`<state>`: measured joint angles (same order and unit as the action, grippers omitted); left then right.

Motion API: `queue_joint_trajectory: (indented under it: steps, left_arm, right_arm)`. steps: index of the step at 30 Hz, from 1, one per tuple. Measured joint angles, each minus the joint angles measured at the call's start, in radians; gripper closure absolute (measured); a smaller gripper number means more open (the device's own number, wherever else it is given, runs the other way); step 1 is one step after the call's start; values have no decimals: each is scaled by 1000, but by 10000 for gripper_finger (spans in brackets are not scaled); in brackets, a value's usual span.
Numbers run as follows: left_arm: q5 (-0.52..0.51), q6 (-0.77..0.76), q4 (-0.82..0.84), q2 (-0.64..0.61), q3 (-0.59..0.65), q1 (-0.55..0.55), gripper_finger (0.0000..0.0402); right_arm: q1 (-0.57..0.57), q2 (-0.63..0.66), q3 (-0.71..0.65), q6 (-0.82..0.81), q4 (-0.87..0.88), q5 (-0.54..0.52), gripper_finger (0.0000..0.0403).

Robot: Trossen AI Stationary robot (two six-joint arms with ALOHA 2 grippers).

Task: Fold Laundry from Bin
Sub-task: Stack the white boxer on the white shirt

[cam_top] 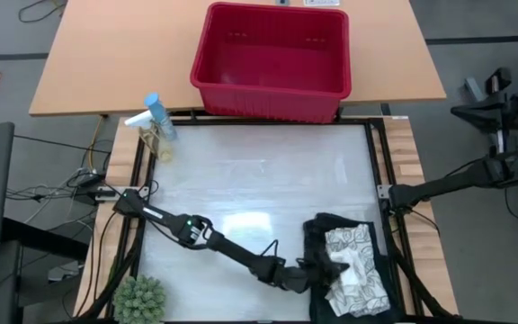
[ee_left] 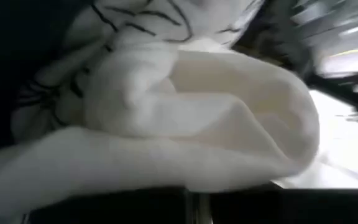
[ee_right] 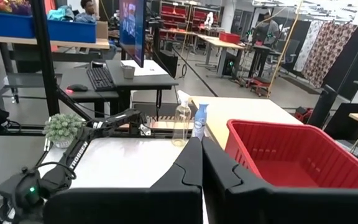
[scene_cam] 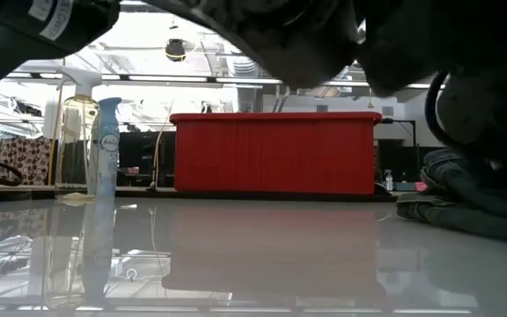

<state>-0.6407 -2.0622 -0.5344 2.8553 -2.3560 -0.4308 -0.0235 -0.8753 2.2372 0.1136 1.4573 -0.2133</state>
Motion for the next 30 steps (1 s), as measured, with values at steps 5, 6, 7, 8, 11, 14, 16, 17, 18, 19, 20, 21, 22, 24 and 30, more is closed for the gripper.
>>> queue_joint_trajectory:
  steps: [5,6,7,8,11,14,16,17,18,19,20,21,22,24,30]
  left_arm:
    - [-56,26,-79,4,1,-16,401]
    - [-48,56,-101,2,1,-15,401]
    - [-46,78,-116,-4,2,-12,401]
    - [-46,89,-123,-9,2,-10,401]
    - [-46,93,-129,-46,2,-8,401]
    - [-49,146,-135,-102,2,-7,401]
    - [-40,198,-143,-131,-1,-3,401]
    - [-36,216,-143,-143,-1,-2,401]
    - [-33,234,-142,-151,-1,-2,401]
    - [-31,255,-138,-158,-1,-1,401]
    - [-31,274,-130,-165,0,-1,401]
    - [-31,293,-127,-171,1,-1,401]
    - [-29,310,-128,-179,1,-1,401]
    - [-12,329,-130,-200,1,-2,401]
    - [135,355,-136,-267,0,-23,401]
  right_arm:
    - [0,0,-24,-48,1,-1,382]
    - [0,0,-29,-62,1,-1,382]
    - [0,0,-35,-69,5,0,382]
    - [0,0,-40,-72,9,0,382]
    - [0,0,-60,-102,14,1,382]
    - [0,0,-98,-146,24,46,382]
    - [-1,0,-142,-185,32,113,382]
    - [-1,0,-168,-210,40,141,382]
    - [0,-2,-198,-233,53,167,382]
    - [0,-2,-231,-258,67,190,382]
    - [0,-2,-267,-284,85,212,383]
    - [0,-1,-306,-310,104,231,383]
    - [0,0,-345,-331,116,244,384]
    - [0,5,-435,-360,111,268,384]
    - [-3,5,-703,-395,86,321,386]
